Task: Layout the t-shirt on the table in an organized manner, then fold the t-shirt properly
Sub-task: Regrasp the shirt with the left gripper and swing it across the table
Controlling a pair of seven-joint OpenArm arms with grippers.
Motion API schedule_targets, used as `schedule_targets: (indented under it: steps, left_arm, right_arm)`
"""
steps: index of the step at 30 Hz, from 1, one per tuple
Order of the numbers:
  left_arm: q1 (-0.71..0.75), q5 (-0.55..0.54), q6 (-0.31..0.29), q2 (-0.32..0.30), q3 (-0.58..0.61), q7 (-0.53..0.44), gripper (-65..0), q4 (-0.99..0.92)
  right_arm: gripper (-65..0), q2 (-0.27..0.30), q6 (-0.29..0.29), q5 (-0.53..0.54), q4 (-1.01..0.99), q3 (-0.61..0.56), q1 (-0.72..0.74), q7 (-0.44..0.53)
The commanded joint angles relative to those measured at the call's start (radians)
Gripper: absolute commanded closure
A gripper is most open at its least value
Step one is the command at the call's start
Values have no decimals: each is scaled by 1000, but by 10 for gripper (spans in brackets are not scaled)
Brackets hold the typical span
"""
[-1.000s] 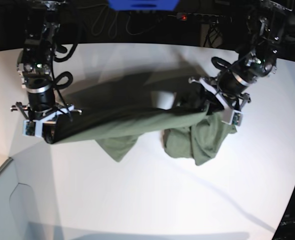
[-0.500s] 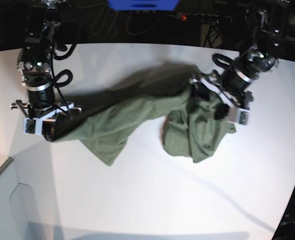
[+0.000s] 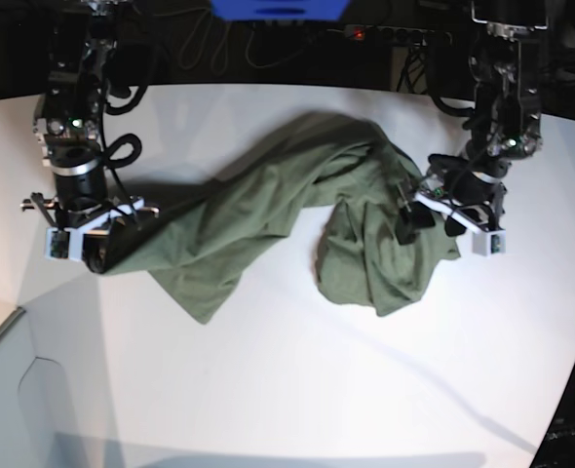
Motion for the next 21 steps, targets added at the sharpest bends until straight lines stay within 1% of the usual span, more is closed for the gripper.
schedule_targets:
  steps: [1, 5, 9, 14, 17, 21]
  left_arm:
    - [-14, -9, -3, -6, 1, -21, -515, 8]
    - [9, -9, 0, 4, -13, -21, -515, 35]
    - [41, -9, -5, 14, -69, -21, -515, 47]
    - [47, -9, 0, 15, -72, -21, -515, 35]
    - [43, -9, 0, 52, -79, -21, -515, 30]
    - [41, -9, 0, 78, -71, -21, -515, 30]
  right_arm:
    - [0, 6, -9, 5, 16, 2, 9, 32]
    - [0, 6, -9, 5, 16, 2, 9, 31]
    - [0, 8, -9, 5, 16, 0, 9, 31]
    - [0, 8, -9, 5, 16, -4, 9, 31]
    - [0, 8, -9, 5, 16, -6, 11, 31]
    - [0, 8, -7, 5, 16, -6, 11, 31]
